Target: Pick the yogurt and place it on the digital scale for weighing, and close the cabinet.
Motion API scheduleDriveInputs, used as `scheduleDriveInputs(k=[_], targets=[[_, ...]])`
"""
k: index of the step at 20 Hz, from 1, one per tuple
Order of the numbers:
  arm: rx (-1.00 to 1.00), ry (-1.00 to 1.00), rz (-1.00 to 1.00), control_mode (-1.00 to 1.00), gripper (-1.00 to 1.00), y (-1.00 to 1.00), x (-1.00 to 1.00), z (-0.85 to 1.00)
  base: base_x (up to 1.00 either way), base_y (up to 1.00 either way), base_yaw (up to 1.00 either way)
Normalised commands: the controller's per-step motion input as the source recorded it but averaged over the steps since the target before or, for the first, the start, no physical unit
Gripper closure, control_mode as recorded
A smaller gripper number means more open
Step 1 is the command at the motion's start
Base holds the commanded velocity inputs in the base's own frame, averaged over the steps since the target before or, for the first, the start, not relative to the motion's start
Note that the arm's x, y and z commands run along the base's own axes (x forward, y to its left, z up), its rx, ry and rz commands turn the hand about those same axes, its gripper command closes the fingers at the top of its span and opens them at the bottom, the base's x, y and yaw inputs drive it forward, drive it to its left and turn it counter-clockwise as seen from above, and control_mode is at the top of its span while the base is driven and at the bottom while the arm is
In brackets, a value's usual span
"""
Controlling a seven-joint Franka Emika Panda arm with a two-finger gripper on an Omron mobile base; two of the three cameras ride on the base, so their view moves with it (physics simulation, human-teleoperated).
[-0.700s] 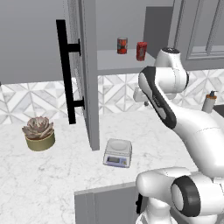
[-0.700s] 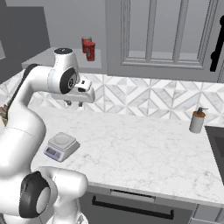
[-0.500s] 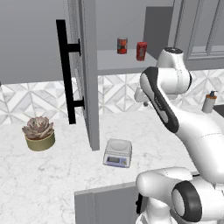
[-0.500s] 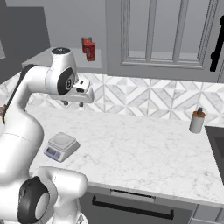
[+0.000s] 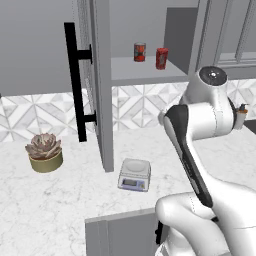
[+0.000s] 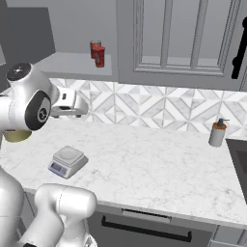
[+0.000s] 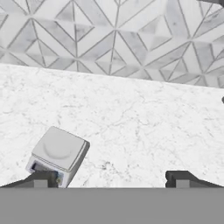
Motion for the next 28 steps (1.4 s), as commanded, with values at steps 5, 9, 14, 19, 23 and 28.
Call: scheduleDriveInputs(k=[5, 9, 14, 19, 23, 28], targets=[[0.0, -0.21, 0.0, -1.0, -1.0, 0.0, -0.16, 0.62, 0.0, 0.0, 0.0], [0.0, -0.1, 0.0, -1.0, -1.0, 0.0, -0.08, 0.62, 0.0, 0.0, 0.0], [0.0, -0.07, 0.0, -1.0, -1.0, 0.0, 0.0, 0.59, 0.0, 0.0, 0.0], [0.0, -0.04, -0.02, -1.0, -1.0, 0.0, 0.25, 0.56, 0.0, 0.0, 0.0], [0.0, 0.0, -0.08, -1.0, -1.0, 0.0, 0.6, 0.45, 0.0, 0.0, 0.0], [0.0, 0.0, -0.17, -1.0, -1.0, -0.01, 0.57, 0.26, 0.0, 0.0, 0.0]])
